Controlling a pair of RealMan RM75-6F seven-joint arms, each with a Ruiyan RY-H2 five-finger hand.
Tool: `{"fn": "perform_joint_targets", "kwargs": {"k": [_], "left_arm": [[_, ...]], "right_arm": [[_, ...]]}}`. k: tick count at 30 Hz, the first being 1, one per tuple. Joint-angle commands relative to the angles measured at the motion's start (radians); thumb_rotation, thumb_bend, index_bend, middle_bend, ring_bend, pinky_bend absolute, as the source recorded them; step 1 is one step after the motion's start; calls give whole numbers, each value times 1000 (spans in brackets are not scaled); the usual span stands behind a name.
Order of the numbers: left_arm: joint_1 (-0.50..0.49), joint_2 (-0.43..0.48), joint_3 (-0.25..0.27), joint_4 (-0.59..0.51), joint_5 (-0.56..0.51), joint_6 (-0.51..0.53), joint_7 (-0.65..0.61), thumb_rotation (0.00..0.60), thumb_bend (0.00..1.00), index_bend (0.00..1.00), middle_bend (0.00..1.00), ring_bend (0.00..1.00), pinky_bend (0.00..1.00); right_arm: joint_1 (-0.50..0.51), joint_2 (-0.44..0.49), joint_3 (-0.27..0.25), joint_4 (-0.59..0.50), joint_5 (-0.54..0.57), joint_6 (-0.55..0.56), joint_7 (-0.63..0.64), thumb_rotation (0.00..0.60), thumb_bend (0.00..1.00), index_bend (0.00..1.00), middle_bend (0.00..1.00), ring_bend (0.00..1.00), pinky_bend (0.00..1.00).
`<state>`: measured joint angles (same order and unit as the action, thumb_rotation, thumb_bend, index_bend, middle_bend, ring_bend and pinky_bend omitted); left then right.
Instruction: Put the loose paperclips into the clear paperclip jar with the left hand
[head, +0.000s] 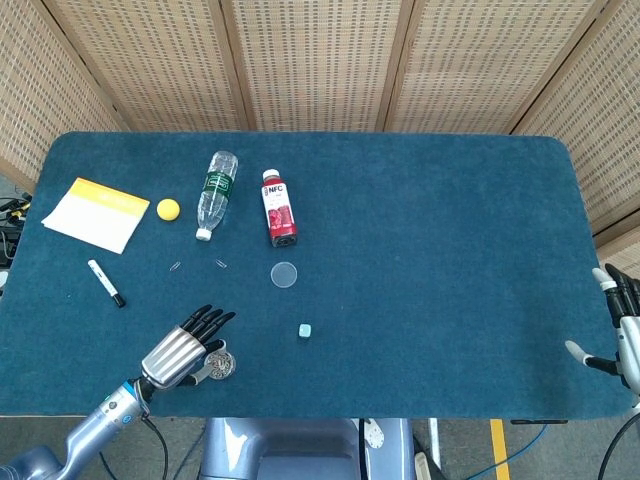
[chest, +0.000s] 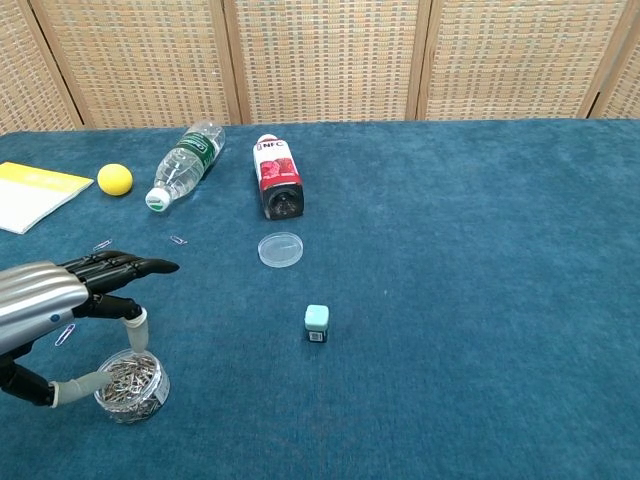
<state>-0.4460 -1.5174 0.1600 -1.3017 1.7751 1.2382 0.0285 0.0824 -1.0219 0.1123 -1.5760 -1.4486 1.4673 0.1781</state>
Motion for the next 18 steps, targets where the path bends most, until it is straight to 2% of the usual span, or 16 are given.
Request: {"fn": "perform_joint_targets", "kwargs": {"k": [1, 8, 13, 15, 18], "left_arm": [[1, 2, -1, -3, 1, 4, -6, 600, 369, 413, 0, 0, 0], [7, 42, -29, -18, -14, 51, -30, 600, 370, 397, 0, 0, 0], [14, 91, -41, 13, -63, 32, -38, 600, 372, 397, 0, 0, 0], [17, 99, -44, 38, -85, 14, -47, 600, 413, 403, 0, 0, 0], [20, 100, -51, 88, -120, -15, -73, 600, 542, 416, 0, 0, 0]], "right_arm": [[-1, 0, 0, 0, 0, 1, 0, 600, 0, 14, 0, 0, 0], [0, 0, 0, 0, 0, 0, -1, 600, 0, 14, 0, 0, 0], [-1, 1, 0, -2, -3, 3, 1, 600, 0, 14, 0, 0, 0], [-2, 1, -1, -3, -4, 4, 2, 600, 0, 14, 0, 0, 0], [-2, 1, -1, -4, -5, 5, 0, 600, 0, 14, 0, 0, 0]]}}
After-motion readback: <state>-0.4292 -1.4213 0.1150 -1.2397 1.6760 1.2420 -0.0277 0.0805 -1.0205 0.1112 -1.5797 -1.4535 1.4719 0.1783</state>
